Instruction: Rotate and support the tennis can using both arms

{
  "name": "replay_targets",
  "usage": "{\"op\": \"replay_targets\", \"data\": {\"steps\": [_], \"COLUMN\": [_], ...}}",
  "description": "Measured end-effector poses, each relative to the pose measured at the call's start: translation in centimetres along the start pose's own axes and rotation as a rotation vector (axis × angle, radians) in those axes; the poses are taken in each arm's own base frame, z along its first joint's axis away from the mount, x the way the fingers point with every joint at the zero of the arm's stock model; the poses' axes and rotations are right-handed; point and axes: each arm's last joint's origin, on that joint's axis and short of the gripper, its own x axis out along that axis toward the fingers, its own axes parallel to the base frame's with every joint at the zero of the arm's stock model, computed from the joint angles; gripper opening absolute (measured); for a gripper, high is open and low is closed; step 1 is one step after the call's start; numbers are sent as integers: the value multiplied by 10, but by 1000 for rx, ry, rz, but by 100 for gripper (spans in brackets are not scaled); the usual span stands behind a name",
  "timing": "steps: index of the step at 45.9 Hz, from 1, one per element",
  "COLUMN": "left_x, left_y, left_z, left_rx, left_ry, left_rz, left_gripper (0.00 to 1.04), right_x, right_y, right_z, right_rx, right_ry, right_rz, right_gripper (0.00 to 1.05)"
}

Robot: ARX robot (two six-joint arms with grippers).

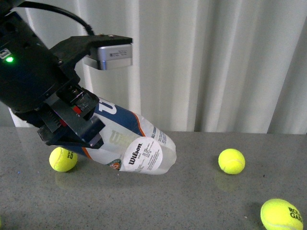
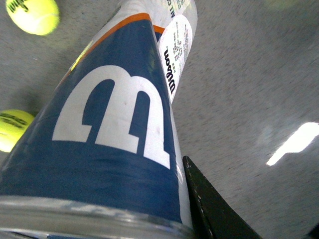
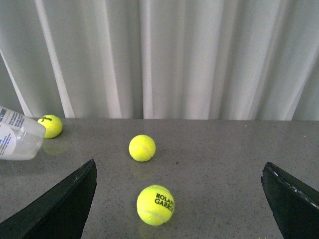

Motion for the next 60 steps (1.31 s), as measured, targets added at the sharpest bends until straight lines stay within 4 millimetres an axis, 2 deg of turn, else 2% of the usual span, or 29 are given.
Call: {"op": "replay_targets", "data": {"steps": [10, 18, 24, 32, 50, 60], "left_x": [-2, 3, 17, 27, 61, 65], "left_y": [-10, -28, -44, -45, -45, -47], "left_z": [40, 52, 52, 46, 18, 15], "left_rx": [352, 545, 706, 786, 883, 892], "left_ry": [144, 248, 364, 445, 583, 588], "left_rz": [125, 113, 101, 121, 112, 84], "left_gripper": [4, 4, 4, 4, 4, 4], "right_x": [0, 0, 0, 0, 0, 0], "right_y": [0, 0, 0, 0, 0, 0], "right_z": [0, 0, 0, 0, 0, 0], "right_rx": [0, 0, 0, 0, 0, 0], "right_ry": [0, 0, 0, 0, 0, 0], "right_rz": [0, 0, 0, 0, 0, 0], "right_gripper": [98, 98, 98, 98, 98, 98]}}
